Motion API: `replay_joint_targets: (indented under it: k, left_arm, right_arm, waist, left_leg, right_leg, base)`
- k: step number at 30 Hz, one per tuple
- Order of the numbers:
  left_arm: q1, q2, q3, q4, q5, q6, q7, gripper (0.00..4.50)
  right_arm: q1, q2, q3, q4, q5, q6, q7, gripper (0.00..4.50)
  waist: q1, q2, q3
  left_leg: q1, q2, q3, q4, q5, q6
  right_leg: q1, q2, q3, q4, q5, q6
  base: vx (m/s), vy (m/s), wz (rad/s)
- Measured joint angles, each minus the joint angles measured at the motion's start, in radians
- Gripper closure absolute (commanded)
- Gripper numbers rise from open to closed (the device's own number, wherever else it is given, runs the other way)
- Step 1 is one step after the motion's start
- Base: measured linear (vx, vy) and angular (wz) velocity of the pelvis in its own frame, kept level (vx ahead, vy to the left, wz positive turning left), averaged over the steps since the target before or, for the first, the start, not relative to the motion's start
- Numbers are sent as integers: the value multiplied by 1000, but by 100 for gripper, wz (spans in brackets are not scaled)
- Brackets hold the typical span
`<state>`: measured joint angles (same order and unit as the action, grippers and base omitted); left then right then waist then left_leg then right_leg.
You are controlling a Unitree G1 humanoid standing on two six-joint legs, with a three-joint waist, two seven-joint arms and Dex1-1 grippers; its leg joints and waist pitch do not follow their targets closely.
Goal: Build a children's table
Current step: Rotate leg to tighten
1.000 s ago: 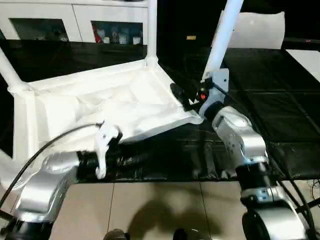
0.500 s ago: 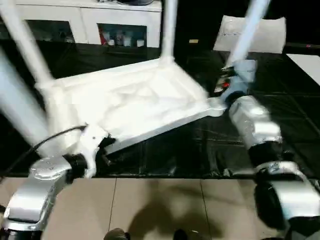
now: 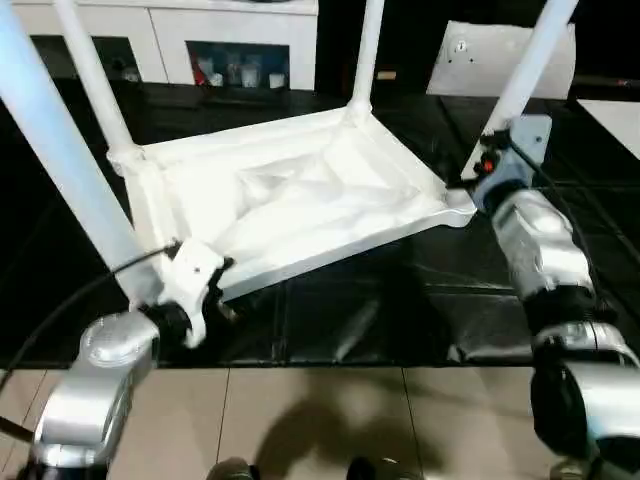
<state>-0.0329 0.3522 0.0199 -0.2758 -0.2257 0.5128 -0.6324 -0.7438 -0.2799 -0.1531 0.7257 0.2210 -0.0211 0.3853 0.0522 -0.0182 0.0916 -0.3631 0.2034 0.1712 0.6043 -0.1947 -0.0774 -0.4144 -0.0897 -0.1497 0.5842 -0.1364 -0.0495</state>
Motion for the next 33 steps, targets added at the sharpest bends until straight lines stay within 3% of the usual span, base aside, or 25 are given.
replay_joint_targets:
  k: [5,10,12,16,17,20,21,22,23,24,25,26,27,30,33]
  left_arm:
    - [128,-69,24,-69,-104,-35,-12,5]
    - [305,-78,87,-100,-185,-83,-68,5]
    - [382,-77,139,-97,-218,-114,-110,5]
    - [442,-39,215,70,-230,-212,-191,5]
    - [445,-36,229,108,-234,-238,-209,5]
    - [411,-18,281,284,-254,-372,-273,5]
    - [389,5,330,354,-258,-421,-277,5]
    - [364,25,371,395,-257,-443,-265,5]
    - [346,36,413,417,-258,-462,-251,5]
    - [341,31,447,435,-263,-479,-240,5]
    - [359,19,463,460,-271,-494,-234,5]
    - [370,13,465,479,-272,-498,-232,5]
    - [370,9,472,480,-276,-507,-227,5]
    - [320,10,495,432,-297,-543,-206,5]
    - [280,22,487,347,-316,-534,-199,5]
  right_arm:
    - [150,34,70,-182,25,80,72,0]
    - [352,-4,181,-493,138,213,249,0]
    - [445,-57,244,-634,186,286,339,0]
    - [502,-88,279,-728,220,370,397,0]
    - [510,-92,280,-741,221,382,402,0]
    - [529,-110,299,-789,222,423,415,0]
    - [544,-112,312,-812,222,434,418,0]
    - [564,-119,317,-827,221,439,419,0]
    - [575,-125,320,-829,219,448,417,0]
    - [570,-129,322,-826,215,455,411,0]
    - [561,-127,326,-822,208,459,403,0]
    - [560,-128,325,-823,206,463,399,0]
    - [560,-125,327,-821,201,471,393,0]
    - [552,-117,334,-821,195,481,381,0]
    - [548,-114,335,-823,193,488,364,0]
  waist:
    - [-4,6,-3]
    - [-9,11,-5]
    - [-11,14,-4]
    - [-25,23,-3]
    - [-27,26,-2]
    - [-44,42,6]
    - [-40,46,12]
    - [-34,30,12]
    - [-17,2,11]
    - [3,-27,10]
    - [22,-18,11]
    - [35,-5,9]
    - [42,0,10]
    - [43,2,9]
    - [40,1,8]
  left_leg:
    - [-4,3,1,-1,-1,0]
    - [1,4,-1,-3,-3,-3]
    - [11,5,-3,-6,-3,-3]
    - [14,5,-8,-9,-3,-2]
    - [15,5,-13,-10,-3,-2]
    - [30,12,-29,-17,-3,-2]
    - [33,16,-26,-23,-3,-2]
    - [37,15,-13,-18,-3,-2]
    - [40,12,8,-6,-3,-3]
    - [46,2,19,7,-11,-10]
    - [33,-4,-10,44,-27,-6]
    - [30,-18,-38,55,-33,4]
    - [24,-32,-58,33,-28,-9]
    - [20,-20,-49,3,-24,-12]
    - [28,-20,-31,-1,-23,-12]
  right_leg:
    - [-3,2,0,1,-5,3]
    - [3,6,-1,-5,-6,6]
    - [10,9,-1,-13,-6,6]
    - [19,14,-7,-35,-6,8]
    - [24,16,-12,-44,-6,9]
    - [61,19,-40,-81,-6,10]
    - [66,18,-32,-39,-42,25]
    - [51,17,8,48,-83,19]
    - [56,12,55,107,-121,19]
    - [40,12,83,121,-135,41]
    - [33,13,73,120,-138,38]
    - [32,14,67,117,-138,38]
    - [32,16,62,111,-137,38]
    - [39,33,67,59,-112,18]
    - [50,32,80,46,-88,17]
  base:
    - [0,0,0]
    - [0,0,0]
    - [0,0,0]
    - [0,0,0]
    - [0,0,0]
    - [0,0,0]
    - [-98,-1,4]
    - [-84,-77,19]
    - [-84,-77,19]
    - [-30,-125,-5]
    - [-25,-46,-27]
    - [-25,-46,-27]
    - [0,0,0]
    - [-14,-12,19]
    - [0,0,0]
